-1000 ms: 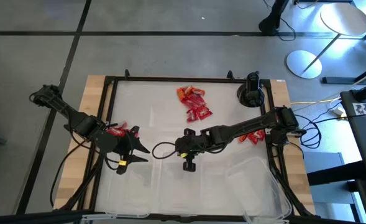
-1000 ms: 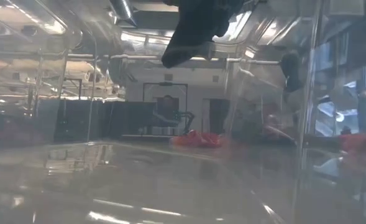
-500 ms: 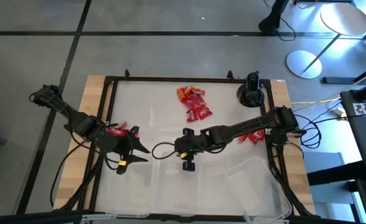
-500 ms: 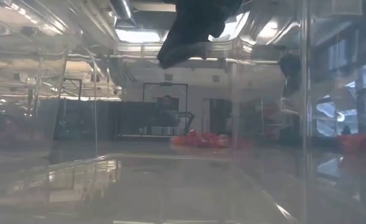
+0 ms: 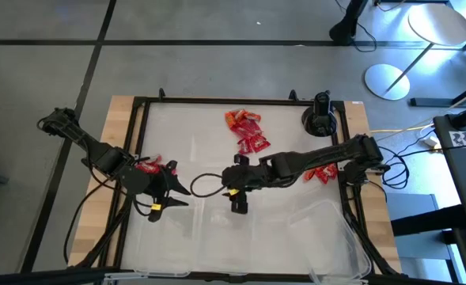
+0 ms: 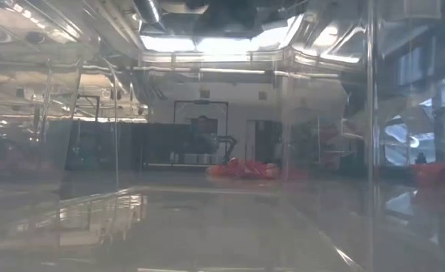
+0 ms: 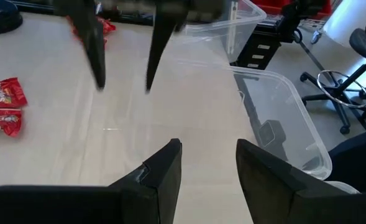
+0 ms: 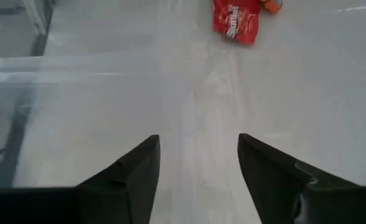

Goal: Sort candy
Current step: Adjust the right transparent bin

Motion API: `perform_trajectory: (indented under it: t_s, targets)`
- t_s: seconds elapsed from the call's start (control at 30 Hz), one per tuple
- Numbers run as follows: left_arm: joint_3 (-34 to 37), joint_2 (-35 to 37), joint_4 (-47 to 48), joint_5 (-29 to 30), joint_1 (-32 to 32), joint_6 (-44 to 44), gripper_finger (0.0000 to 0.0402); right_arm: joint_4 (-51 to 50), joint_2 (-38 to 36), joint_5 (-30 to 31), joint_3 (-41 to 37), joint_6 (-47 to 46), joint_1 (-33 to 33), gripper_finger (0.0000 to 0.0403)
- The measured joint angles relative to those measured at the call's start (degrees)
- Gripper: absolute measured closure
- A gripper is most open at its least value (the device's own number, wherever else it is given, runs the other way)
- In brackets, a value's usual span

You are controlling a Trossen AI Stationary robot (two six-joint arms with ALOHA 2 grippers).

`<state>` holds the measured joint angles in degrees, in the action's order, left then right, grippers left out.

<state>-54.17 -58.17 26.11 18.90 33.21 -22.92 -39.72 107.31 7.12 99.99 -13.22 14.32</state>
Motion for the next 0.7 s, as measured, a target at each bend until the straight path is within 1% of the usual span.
perform_trajectory:
  t_s: [0.07, 0.17, 0.3, 0.4, 0.5, 0.63, 0.7]
  targets:
    - [0.0, 0.0, 0.0, 0.0, 0.0, -0.3, 0.0259, -7.2, 0.0, 0.1, 4.5, -4.2, 0.9, 0.0174]
    - [0.0, 0.0, 0.0, 0.0, 0.0, -0.5, 0.0259, -20.5, 0.0, 0.4, 10.8, -14.8, 2.5, 0.0167]
    - [0.0, 0.0, 0.0, 0.0, 0.0, -0.5, 0.0259, -33.6, -0.1, 2.4, 15.3, -27.5, 8.0, 0.017]
    - [0.0, 0.0, 0.0, 0.3, 0.0, -0.5, 0.0259, -38.9, -0.1, 1.6, 15.6, -40.0, 13.7, 0.0174]
    - [0.0, 0.0, -0.2, 0.7, 0.0, -0.5, 0.0259, -41.5, -0.1, 0.4, 15.6, -54.2, 19.2, 0.0173]
    - [0.0, 0.0, -0.2, 0.8, 0.0, -0.7, 0.0259, -43.8, 0.3, 0.2, 15.6, -74.2, 26.0, 0.0157]
    - [0.0, 0.0, -0.2, 0.8, 0.0, -0.7, 0.0259, -44.9, 0.3, -0.4, 15.4, -82.6, 28.9, 0.0143]
